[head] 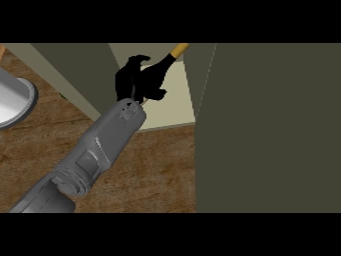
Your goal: Pick up the wine, place it into the cabinet and close the cabinet
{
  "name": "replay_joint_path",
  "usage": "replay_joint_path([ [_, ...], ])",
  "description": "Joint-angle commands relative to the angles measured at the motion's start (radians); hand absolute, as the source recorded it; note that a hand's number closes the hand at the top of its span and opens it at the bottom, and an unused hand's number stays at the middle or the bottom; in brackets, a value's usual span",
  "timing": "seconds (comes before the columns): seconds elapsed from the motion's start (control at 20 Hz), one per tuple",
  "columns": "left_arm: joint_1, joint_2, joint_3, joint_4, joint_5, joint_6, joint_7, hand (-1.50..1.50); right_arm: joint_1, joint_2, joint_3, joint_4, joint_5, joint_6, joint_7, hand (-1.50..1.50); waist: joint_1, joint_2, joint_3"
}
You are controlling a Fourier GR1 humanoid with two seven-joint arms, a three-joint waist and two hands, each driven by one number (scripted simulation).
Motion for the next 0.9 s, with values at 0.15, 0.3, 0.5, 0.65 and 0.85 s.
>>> replay_joint_path([
  [0.15,0.027,-0.006,-0.018,0.013,-0.016,0.009,0.033,-1.5,0.028,0.008,0.003,-0.036,-0.052,-0.015,0.018,-1.5,0.001,0.006,-0.001],
  [0.3,0.031,-0.006,0.008,-0.024,0.009,-0.002,0.012,-1.5,0.028,-0.002,0.015,-0.087,-0.07,-0.029,0.05,-1.5,0.01,0.004,-0.003],
  [0.5,0.058,-0.006,0.041,-0.121,0.046,0.014,-0.073,-1.5,0.049,0.007,0.033,-0.078,-0.067,-0.022,0.039,-1.5,0.024,-0.004,-0.003],
  [0.65,0.064,-0.006,0.073,-0.169,0.09,-0.017,-0.116,-1.5,0.036,-0.001,0.024,-0.084,-0.068,-0.027,0.042,-1.5,0.027,-0.004,-0.003],
  [0.85,0.074,-0.006,0.114,-0.218,0.136,0.003,-0.203,-1.5,0.023,-0.003,0.034,-0.094,-0.054,-0.056,0.07,-1.5,0.043,-0.005,-0.004],
])
